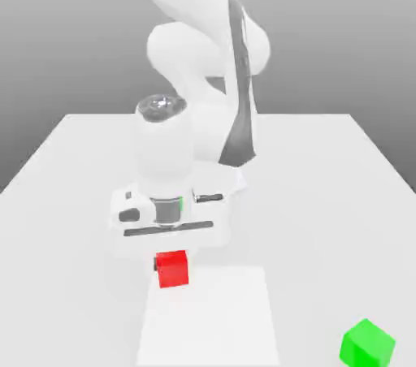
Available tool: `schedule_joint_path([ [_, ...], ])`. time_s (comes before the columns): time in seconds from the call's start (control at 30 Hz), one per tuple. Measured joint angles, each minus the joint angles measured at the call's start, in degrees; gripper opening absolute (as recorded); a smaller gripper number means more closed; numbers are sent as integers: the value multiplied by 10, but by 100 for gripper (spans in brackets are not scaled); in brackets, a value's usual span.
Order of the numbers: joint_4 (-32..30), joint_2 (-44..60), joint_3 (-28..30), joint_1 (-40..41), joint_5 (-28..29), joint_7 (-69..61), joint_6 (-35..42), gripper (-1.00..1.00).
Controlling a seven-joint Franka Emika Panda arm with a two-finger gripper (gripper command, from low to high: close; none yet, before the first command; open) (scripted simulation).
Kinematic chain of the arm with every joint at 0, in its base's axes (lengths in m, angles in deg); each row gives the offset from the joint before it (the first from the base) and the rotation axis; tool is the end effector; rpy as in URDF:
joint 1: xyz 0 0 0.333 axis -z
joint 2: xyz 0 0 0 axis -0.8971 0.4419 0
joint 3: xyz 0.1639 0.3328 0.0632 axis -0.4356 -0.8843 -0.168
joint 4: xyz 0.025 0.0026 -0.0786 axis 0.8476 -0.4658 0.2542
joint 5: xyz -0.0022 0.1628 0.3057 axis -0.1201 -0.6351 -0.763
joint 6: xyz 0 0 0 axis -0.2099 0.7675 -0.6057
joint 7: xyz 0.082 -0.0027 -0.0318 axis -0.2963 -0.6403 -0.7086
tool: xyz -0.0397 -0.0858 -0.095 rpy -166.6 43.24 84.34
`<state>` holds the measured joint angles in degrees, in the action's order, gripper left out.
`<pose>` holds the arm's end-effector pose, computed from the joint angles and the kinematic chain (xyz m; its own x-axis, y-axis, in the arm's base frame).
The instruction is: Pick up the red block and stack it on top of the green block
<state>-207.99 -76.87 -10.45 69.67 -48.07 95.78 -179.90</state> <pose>0.3302 -0.0627 0.2543 0.8212 -0.5706 -0.0007 -0.5706 -0.8212 -0.0003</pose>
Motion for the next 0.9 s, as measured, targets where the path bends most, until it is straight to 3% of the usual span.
schedule_joint_path([
  [0.17,9,-72,-10,-8,28,27,81,-100],
  [0.7,331,97,-124,-210,49,157,236,-100],
  [0.83,353,171,-118,-230,68,177,184,-100],
  [0.87,354,185,-115,-232,72,180,171,100],
  [0.9,354,185,-115,-232,72,180,171,100],
])
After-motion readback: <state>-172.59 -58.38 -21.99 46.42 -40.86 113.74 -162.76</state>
